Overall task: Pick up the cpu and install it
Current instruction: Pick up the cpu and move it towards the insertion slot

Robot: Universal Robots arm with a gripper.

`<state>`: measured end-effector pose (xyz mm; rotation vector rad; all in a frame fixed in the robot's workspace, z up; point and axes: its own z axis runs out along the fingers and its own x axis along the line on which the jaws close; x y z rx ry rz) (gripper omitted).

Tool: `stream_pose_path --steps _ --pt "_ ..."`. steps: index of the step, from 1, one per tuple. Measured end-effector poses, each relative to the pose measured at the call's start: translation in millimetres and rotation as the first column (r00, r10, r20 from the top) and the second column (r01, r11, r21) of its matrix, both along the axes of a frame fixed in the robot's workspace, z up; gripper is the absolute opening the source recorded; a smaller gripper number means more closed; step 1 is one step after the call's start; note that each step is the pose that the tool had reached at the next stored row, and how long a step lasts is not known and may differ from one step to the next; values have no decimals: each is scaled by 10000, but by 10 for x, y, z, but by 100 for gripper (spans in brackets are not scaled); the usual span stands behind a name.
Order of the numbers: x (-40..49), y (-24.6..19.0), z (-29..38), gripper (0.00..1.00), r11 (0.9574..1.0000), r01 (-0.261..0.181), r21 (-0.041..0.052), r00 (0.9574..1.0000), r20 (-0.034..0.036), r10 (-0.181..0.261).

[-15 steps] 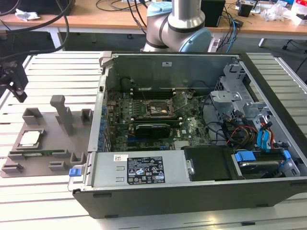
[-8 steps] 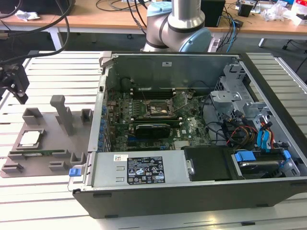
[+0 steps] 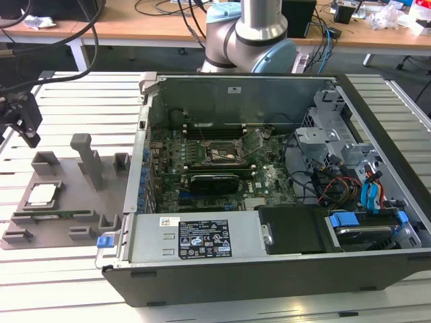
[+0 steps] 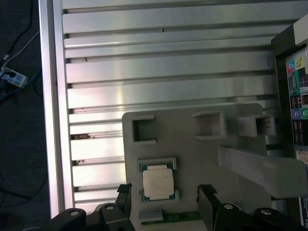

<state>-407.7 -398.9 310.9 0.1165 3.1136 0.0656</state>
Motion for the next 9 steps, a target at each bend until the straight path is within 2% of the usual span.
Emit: stream_pose_path --steps 9 --pt "0 0 -71 66 10000 0 0 10000 -1 0"
